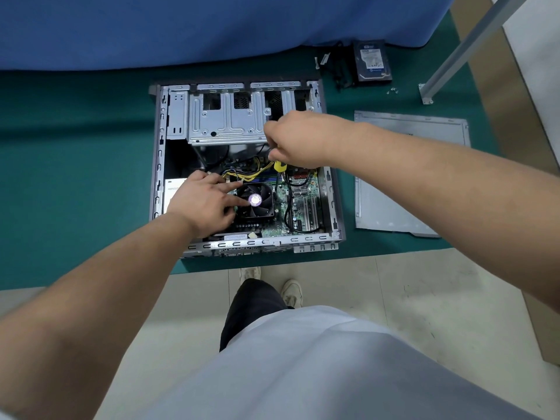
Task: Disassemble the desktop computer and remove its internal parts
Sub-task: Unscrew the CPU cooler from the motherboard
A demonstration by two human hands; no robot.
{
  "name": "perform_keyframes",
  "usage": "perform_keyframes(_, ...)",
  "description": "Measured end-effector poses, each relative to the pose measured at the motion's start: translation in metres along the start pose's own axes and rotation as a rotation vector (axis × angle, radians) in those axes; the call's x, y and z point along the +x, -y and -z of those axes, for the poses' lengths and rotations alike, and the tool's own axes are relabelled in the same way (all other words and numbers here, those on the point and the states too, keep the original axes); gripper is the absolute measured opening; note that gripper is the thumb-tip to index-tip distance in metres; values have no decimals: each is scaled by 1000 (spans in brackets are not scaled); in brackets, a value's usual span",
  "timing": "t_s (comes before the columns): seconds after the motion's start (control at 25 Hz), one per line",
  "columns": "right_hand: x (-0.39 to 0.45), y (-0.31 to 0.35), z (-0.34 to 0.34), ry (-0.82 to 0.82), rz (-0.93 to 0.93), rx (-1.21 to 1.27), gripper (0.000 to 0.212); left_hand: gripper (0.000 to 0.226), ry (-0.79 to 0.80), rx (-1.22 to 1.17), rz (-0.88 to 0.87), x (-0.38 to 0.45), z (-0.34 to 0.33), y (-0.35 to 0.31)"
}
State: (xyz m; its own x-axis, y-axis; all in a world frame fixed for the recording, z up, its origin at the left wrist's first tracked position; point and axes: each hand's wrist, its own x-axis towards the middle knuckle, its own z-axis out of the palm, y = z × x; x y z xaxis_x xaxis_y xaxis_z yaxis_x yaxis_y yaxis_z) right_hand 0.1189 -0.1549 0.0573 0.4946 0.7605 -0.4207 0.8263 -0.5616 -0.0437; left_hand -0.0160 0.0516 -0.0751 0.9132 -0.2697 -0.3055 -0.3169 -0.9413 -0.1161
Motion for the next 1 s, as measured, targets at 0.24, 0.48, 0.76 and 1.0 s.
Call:
perform_keyframes(0.24, -8, -10, 1, 60, 213, -9, 38, 58, -11, -8, 4, 0, 0, 0)
perform_keyframes(0.48, -1, 3, -11, -100, -113, 73, 45, 58, -9, -7, -5, 0, -1, 0)
perform_keyframes(0.76, -5, -12, 5, 55, 158, 268, 35, 61, -7, -18, 5, 0, 0, -1)
perform_keyframes(1.0, -13, -24, -27, -188, -91, 582, 27, 63, -2, -19, 2, 0, -1, 1)
